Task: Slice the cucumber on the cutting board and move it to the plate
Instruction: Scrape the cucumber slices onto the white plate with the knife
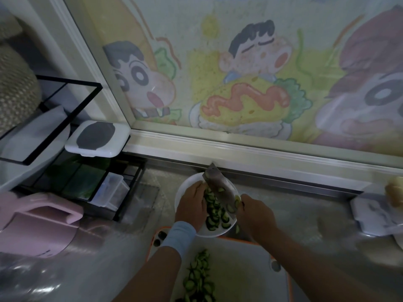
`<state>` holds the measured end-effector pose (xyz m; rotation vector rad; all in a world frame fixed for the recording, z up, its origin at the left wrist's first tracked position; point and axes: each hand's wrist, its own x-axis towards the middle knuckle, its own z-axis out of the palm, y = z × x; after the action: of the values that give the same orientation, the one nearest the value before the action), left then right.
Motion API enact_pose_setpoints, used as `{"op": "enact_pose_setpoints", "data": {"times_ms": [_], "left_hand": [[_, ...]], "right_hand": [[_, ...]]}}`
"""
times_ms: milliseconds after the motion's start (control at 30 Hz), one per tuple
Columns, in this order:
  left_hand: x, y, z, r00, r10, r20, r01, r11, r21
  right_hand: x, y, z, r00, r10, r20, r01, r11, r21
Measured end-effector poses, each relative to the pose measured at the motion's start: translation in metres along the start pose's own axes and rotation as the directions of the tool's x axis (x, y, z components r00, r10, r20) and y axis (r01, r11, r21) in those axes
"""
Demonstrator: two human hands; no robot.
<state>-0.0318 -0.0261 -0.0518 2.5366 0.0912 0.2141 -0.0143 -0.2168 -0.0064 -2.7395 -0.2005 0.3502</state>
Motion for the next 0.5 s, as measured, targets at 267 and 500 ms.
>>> {"op": "enact_pose_setpoints", "data": {"times_ms": [267,500], "left_hand": [[-0.007,-0.007,0.009,0.954,0.202,0.221,-0.225,0.971,0.083],[-0.014,0.008,0.002,0.854,0.510,0.105,-0.518,0.853,0.065]], "right_hand": [[0.003,-0.009,0.006,0.999,0.033,-0.009,-0.032,0.993,0.117],[0.004,-0.022,0.012,0.995,0.004,0.099,-0.042,0.923,0.383]]}}
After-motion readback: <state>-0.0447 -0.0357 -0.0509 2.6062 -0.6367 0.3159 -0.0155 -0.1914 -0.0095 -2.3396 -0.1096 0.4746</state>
